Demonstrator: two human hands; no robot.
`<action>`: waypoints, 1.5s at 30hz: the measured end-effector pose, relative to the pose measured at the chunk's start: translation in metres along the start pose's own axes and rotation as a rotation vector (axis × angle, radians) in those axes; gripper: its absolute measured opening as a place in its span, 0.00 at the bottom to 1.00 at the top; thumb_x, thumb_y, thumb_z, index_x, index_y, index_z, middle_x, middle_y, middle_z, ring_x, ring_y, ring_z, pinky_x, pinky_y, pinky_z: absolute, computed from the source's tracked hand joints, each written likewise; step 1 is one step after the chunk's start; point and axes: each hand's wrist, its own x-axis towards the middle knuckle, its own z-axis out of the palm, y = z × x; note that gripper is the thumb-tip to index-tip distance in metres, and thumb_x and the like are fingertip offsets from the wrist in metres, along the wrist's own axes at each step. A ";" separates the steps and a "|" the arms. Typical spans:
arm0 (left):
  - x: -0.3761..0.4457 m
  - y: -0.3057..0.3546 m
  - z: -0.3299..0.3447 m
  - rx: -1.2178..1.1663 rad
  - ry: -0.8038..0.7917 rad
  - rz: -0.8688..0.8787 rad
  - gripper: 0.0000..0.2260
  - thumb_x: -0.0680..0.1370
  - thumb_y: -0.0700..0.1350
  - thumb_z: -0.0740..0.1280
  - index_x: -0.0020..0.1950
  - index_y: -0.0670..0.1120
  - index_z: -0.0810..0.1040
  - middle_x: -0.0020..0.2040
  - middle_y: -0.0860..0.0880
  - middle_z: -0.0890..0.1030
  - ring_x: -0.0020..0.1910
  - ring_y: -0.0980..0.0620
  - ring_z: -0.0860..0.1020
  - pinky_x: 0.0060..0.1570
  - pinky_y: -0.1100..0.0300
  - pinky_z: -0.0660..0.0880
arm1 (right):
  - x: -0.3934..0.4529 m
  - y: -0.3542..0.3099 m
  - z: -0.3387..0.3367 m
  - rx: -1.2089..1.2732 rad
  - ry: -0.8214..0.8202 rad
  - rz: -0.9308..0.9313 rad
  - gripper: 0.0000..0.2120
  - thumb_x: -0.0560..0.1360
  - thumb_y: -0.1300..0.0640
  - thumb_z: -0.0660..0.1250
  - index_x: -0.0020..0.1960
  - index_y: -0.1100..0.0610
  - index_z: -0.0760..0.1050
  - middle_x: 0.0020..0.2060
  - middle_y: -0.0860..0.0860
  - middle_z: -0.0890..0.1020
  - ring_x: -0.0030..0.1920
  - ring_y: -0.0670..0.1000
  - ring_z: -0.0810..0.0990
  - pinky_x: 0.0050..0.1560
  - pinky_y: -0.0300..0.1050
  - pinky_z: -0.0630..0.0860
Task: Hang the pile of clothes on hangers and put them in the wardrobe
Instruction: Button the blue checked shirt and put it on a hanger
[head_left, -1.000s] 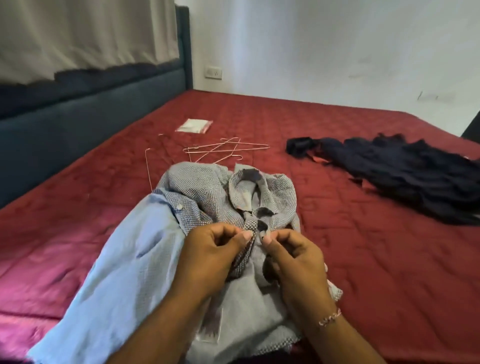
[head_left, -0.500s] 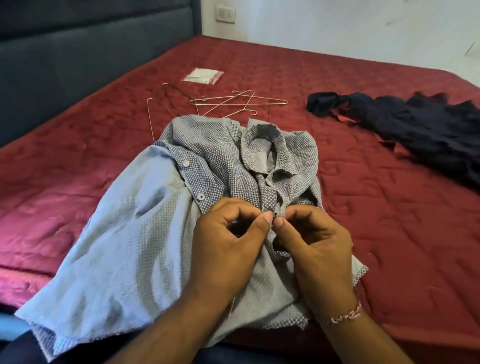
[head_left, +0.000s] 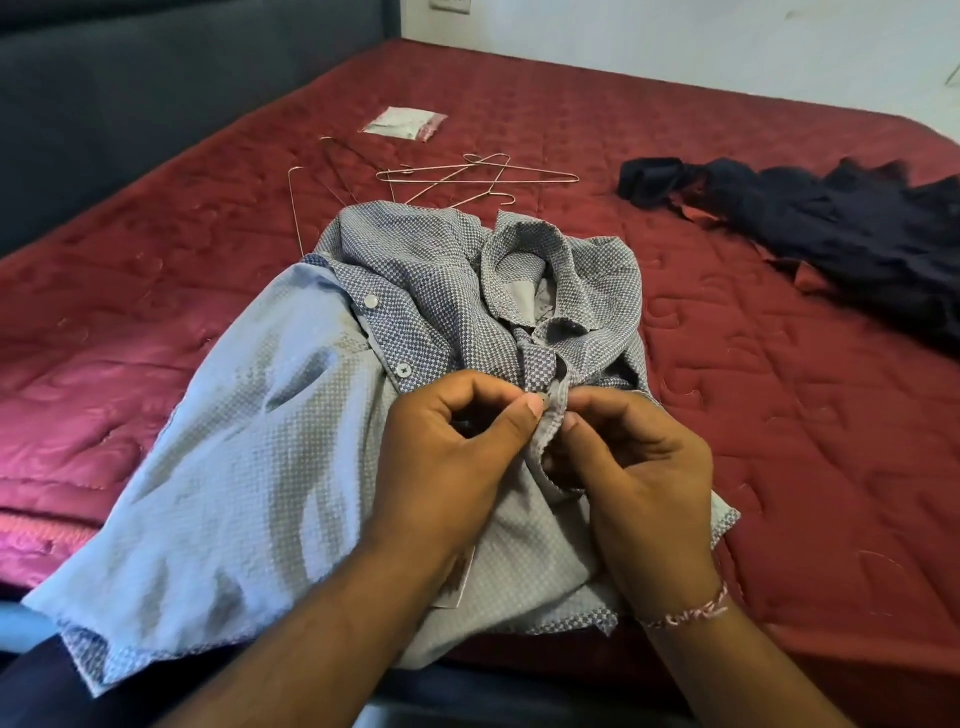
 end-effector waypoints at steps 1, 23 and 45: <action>0.000 0.001 0.000 -0.037 -0.006 -0.027 0.02 0.75 0.40 0.77 0.43 0.45 0.86 0.39 0.44 0.86 0.39 0.43 0.85 0.43 0.48 0.83 | -0.001 -0.001 0.001 0.011 -0.020 -0.012 0.10 0.75 0.72 0.71 0.49 0.59 0.83 0.36 0.52 0.86 0.34 0.47 0.83 0.37 0.39 0.81; 0.004 0.003 -0.007 -0.080 -0.114 -0.160 0.05 0.79 0.38 0.72 0.44 0.42 0.86 0.42 0.31 0.83 0.37 0.39 0.82 0.39 0.44 0.82 | -0.001 0.013 -0.003 -0.284 -0.041 -0.197 0.11 0.74 0.61 0.78 0.55 0.52 0.85 0.46 0.49 0.86 0.45 0.56 0.86 0.46 0.63 0.82; 0.002 -0.003 -0.004 0.127 -0.047 0.015 0.04 0.77 0.39 0.75 0.42 0.44 0.87 0.45 0.46 0.83 0.37 0.52 0.84 0.32 0.64 0.79 | -0.002 0.017 -0.002 -0.342 -0.034 -0.179 0.10 0.74 0.61 0.78 0.53 0.52 0.84 0.43 0.48 0.86 0.43 0.53 0.86 0.46 0.58 0.83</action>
